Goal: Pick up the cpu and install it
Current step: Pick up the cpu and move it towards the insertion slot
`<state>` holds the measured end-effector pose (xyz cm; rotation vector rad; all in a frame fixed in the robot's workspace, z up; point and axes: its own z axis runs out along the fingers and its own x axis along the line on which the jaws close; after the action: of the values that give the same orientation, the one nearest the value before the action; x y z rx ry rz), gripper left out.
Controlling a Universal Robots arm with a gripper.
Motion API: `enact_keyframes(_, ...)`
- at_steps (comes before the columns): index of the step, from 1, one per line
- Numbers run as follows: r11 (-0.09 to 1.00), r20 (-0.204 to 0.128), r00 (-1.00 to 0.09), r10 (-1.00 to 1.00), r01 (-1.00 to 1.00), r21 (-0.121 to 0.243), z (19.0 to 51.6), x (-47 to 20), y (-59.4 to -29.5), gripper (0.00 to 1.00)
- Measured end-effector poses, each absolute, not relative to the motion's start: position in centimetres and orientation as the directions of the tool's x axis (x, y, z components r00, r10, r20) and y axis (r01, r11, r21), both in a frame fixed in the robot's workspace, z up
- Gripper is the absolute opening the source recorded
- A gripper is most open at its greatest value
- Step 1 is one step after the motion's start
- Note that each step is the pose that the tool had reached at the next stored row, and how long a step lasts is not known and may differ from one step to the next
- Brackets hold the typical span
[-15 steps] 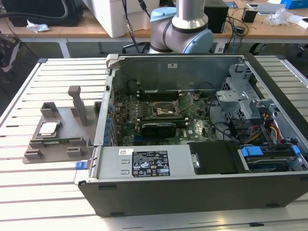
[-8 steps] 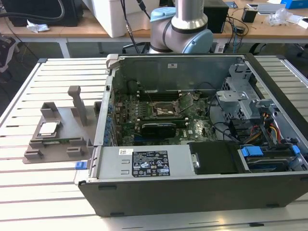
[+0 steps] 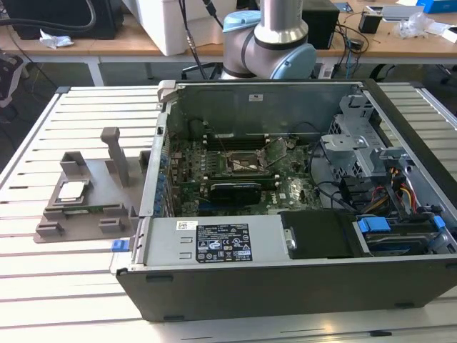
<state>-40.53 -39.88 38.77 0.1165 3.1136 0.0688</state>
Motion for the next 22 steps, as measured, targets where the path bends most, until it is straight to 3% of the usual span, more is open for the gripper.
enact_keyframes(3,0.996,-0.023,-0.997,0.075,0.074,0.045,38.8,-40.5,-39.9,0.11)
enact_keyframes(4,0.996,-0.023,-0.997,0.075,0.074,0.045,38.8,-40.5,-39.9,0.24)
enact_keyframes(8,0.996,-0.023,-0.997,0.075,0.074,0.045,38.8,-40.5,-39.9,0.47)
enact_keyframes(9,0.996,-0.023,-0.997,0.075,0.074,0.045,38.8,-40.5,-39.9,0.66)
enact_keyframes(22,0.999,-0.015,-1.000,0.005,0.005,0.043,36.4,-40.5,-39.9,0.66)
